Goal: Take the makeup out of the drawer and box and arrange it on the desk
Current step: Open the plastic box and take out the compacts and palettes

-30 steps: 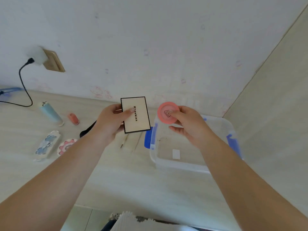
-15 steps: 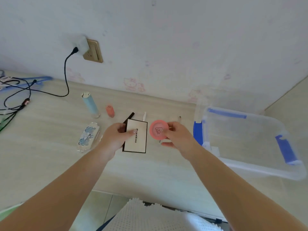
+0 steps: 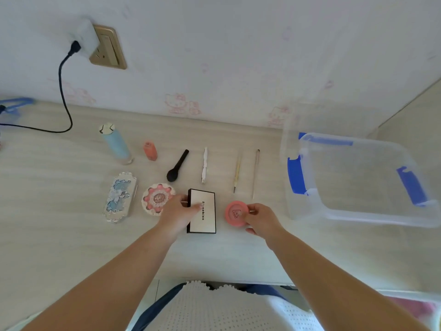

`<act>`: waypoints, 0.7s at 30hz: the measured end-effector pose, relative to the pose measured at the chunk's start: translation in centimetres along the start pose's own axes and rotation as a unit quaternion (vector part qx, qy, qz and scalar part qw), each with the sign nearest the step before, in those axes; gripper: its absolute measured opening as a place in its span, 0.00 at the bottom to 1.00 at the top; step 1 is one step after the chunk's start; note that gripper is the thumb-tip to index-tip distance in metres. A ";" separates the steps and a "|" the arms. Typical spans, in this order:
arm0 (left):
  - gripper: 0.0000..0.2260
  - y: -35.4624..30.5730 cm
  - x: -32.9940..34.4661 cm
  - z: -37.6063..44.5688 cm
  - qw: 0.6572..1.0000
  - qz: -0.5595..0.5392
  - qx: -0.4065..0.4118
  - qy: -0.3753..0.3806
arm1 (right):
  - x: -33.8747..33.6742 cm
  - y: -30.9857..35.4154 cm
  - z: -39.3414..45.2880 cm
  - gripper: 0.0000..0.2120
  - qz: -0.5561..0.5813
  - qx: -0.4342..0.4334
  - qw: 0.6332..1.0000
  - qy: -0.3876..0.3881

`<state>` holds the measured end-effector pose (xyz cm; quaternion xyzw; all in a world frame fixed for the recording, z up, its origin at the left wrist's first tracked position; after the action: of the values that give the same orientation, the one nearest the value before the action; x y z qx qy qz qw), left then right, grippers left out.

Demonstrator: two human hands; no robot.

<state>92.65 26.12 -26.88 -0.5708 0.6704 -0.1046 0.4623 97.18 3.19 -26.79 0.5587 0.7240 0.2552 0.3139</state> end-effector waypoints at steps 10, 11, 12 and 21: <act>0.17 -0.8 0.5 1.1 0.999 0.047 0.008 -0.018 | 0.0 0.3 0.6 0.12 -0.071 -0.043 0.996 -0.036; 0.20 -0.8 0.5 1.1 0.999 0.049 0.011 -0.020 | 0.0 0.5 0.5 0.12 -0.090 -0.053 0.994 -0.042; 0.22 -0.9 0.6 1.0 0.999 0.050 0.015 -0.017 | 0.0 0.7 0.4 0.12 -0.109 -0.063 0.991 -0.046; 0.36 -1.9 2.2 0.1 0.976 0.185 0.094 -0.061 | 0.1 1.0 0.9 0.15 -0.218 -0.090 0.970 -0.063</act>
<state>94.18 23.63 -26.79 -0.3964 0.7222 -0.0447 0.5651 98.50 3.53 -26.69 0.3718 0.7813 0.2089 0.4558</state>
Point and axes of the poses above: each hand's wrist, its own z-axis towards the middle knuckle, its own x-axis out of the palm, y = z × x, the point moved 7 cm from there along z, towards the middle knuckle, and after that the axes turned 14 degrees about z, right-handed, at the moved point
